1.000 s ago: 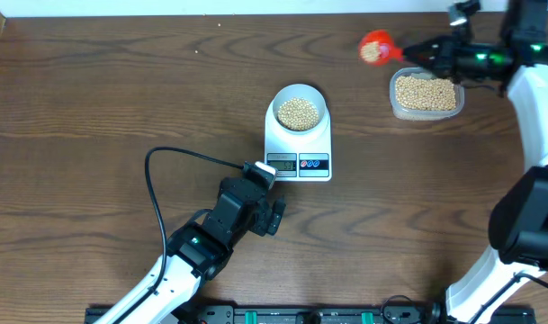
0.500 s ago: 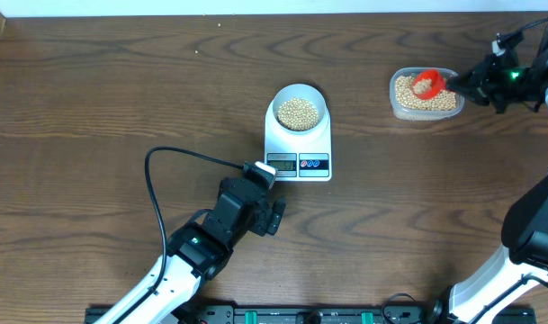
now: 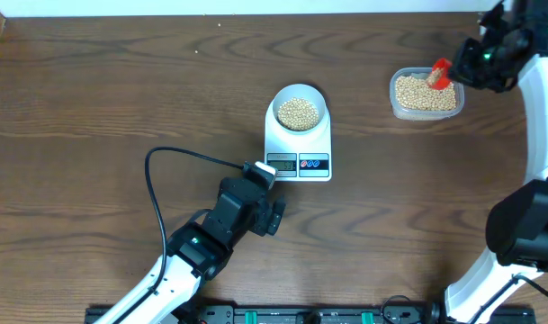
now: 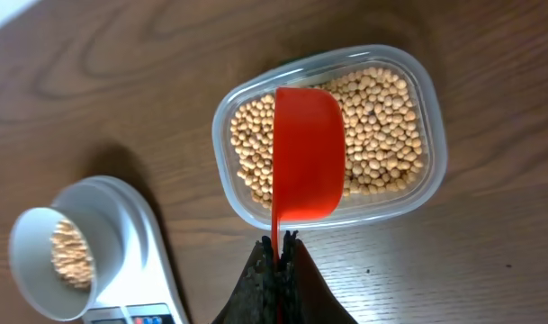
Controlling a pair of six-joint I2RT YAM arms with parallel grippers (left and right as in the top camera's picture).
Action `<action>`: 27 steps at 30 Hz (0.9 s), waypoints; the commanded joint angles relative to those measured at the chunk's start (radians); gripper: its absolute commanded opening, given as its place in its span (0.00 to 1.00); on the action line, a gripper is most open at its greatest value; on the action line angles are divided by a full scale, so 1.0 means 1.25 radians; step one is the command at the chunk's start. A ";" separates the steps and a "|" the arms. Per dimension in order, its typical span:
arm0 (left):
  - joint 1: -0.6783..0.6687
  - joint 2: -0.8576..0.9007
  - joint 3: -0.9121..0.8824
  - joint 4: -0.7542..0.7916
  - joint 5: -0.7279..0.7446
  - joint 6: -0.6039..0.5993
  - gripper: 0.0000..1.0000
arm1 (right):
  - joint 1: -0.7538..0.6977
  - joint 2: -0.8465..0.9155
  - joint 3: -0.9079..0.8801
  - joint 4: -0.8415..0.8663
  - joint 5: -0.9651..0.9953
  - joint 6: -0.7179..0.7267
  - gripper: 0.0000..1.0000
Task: Scoop item into bowl and weigh 50g on scale
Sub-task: 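Lower the scoop into the chickpea tub with the right gripper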
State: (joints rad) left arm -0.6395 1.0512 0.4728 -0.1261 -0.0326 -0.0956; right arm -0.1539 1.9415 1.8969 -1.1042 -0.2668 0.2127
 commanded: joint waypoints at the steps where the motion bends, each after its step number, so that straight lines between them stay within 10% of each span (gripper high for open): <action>1: -0.001 -0.006 0.017 -0.001 -0.016 0.013 0.88 | 0.036 -0.019 0.013 -0.003 0.130 0.010 0.01; 27: -0.001 -0.006 0.017 -0.001 -0.016 0.013 0.88 | 0.227 -0.018 0.013 0.012 0.493 -0.157 0.01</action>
State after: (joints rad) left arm -0.6399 1.0512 0.4728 -0.1261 -0.0326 -0.0956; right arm 0.1265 1.9415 1.8969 -1.0901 0.3023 0.0738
